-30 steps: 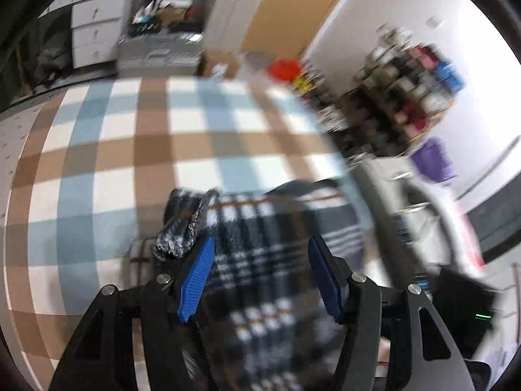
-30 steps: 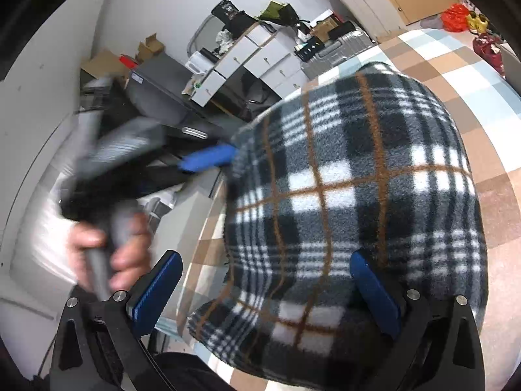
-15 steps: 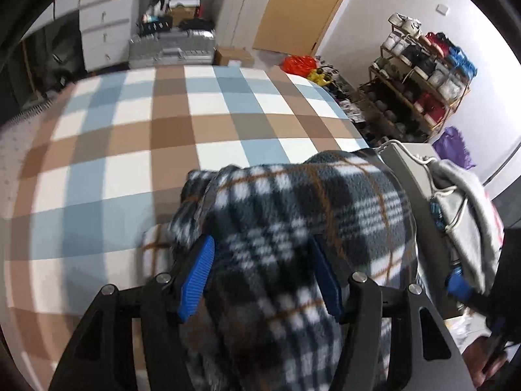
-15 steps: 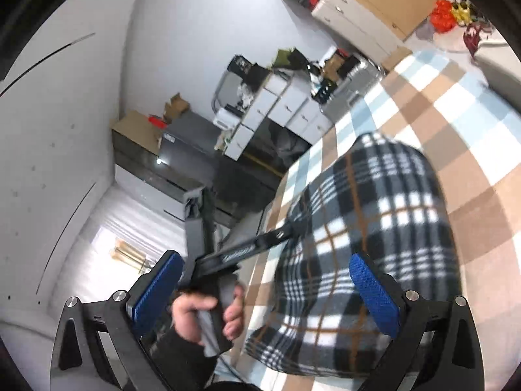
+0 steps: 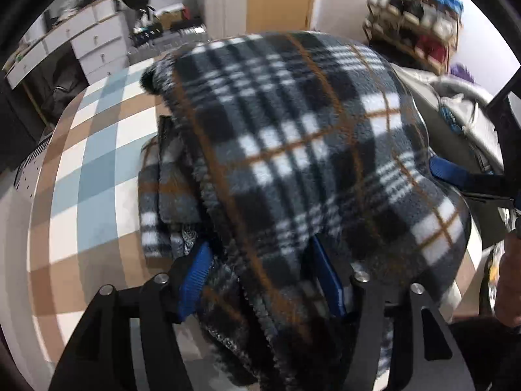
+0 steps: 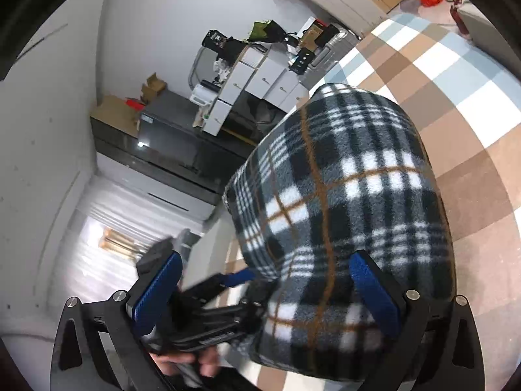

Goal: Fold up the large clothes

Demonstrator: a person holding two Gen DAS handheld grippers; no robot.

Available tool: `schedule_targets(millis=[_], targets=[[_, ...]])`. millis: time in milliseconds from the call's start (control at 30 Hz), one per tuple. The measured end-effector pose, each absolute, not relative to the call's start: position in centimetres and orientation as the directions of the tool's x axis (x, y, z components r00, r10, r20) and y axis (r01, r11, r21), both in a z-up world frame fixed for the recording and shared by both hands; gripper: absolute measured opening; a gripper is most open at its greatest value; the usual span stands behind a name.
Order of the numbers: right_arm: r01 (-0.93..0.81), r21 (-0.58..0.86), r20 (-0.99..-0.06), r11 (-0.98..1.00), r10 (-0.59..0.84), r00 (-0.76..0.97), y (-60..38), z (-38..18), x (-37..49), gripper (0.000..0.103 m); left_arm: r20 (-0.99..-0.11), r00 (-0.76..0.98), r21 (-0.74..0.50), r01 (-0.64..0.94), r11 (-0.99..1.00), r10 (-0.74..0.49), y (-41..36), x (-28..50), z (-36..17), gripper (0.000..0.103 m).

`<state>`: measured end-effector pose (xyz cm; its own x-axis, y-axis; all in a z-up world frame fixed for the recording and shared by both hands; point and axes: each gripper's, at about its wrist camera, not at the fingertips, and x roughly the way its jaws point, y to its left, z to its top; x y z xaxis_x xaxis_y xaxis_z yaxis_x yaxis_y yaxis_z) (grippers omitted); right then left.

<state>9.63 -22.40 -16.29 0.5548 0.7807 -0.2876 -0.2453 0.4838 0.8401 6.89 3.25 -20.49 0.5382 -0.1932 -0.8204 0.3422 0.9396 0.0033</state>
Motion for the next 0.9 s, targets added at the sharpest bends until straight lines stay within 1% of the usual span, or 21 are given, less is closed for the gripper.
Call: schedule_targets(millis=[67,133,200,300,400,567,633,767,900], targets=[[-0.255,0.828,-0.293,0.499,0.774,0.561,-22.2,-16.1,9.6,0.103,-0.818,0.544,0.015,0.348,0.937,-0.189,3.3,6.8,-20.6,0.062],[-0.270,0.796,-0.320,0.541,0.756,0.571,-21.6,-15.6,9.3,0.103,-0.817,0.547,0.032,0.359,0.933,-0.183,3.2,6.9,-20.6,0.062],[-0.284,0.733,-0.364,0.617,0.710,0.603,-20.4,-15.1,8.8,0.103,-0.806,0.560,0.026,0.353,0.935,-0.189,3.5,7.0,-20.9,0.063],[-0.281,0.656,-0.405,0.700,0.641,0.652,-19.0,-14.8,8.1,0.103,-0.796,0.576,0.042,0.358,0.933,-0.185,3.4,6.8,-20.9,0.064],[-0.277,0.626,-0.403,0.729,0.607,0.685,-18.5,-14.8,7.6,0.103,-0.799,0.563,0.007,0.360,0.933,-0.211,3.8,7.1,-20.7,0.064],[-0.264,0.663,-0.381,0.700,0.619,0.687,-19.1,-14.9,7.4,0.103,-0.803,0.552,-0.014,0.360,0.933,-0.225,4.0,6.7,-20.6,0.063],[-0.266,0.655,-0.387,0.707,0.616,0.686,-19.2,-14.9,7.5,0.103,-0.804,0.551,-0.015,0.360,0.933,-0.225,4.1,6.7,-20.7,0.063],[-0.255,0.531,-0.477,0.808,0.533,0.699,-17.4,-14.0,7.4,0.103,-0.803,0.546,-0.035,0.359,0.933,-0.240,4.3,6.7,-20.7,0.063],[-0.248,0.420,-0.522,0.873,0.456,0.721,-16.0,-13.7,7.1,0.103,-0.800,0.544,-0.047,0.365,0.930,-0.255,4.7,6.9,-20.7,0.063]])
